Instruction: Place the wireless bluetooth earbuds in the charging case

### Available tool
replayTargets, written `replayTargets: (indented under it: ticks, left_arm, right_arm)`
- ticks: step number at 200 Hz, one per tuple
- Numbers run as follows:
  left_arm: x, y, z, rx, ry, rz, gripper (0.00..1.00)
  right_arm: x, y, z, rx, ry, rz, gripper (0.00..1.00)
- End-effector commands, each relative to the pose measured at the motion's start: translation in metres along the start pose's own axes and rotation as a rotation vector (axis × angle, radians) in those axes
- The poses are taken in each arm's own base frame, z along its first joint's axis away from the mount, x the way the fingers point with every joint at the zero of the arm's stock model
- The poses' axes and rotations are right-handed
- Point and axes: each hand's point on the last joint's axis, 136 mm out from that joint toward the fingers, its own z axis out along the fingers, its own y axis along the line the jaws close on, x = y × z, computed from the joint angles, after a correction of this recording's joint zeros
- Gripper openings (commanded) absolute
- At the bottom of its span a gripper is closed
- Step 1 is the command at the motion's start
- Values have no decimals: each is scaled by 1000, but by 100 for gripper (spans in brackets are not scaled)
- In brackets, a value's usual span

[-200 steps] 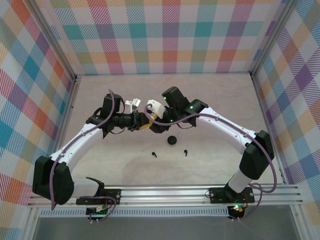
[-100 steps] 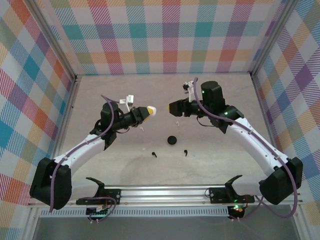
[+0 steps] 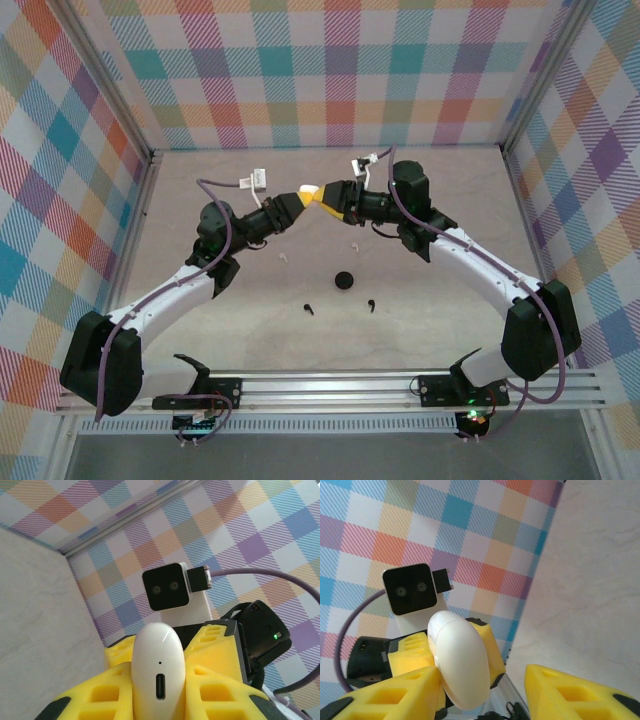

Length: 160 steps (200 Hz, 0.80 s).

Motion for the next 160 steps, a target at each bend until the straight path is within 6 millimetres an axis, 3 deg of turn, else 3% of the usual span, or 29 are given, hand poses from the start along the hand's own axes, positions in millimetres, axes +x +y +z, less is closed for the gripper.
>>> replayTargets:
  ticks: [1,42,73,125,160]
  left_arm:
    - [6,-34,7,109,40,46,0]
    - [9,-31,10,104,54,38,0]
    - [9,-28,11,102,54,36,0]
    - [10,-25,11,98,52,31,0]
    - [12,-18,11,82,54,15,0]
  right_arm:
    - [-7,26,1,-103,-22,-7,47]
    - [-9,29,5,-154,-18,25,43]
    - [-12,30,6,-175,-30,50,58]
    - [-15,30,3,-186,-61,66,51]
    - [-26,32,-9,-185,-161,48,56]
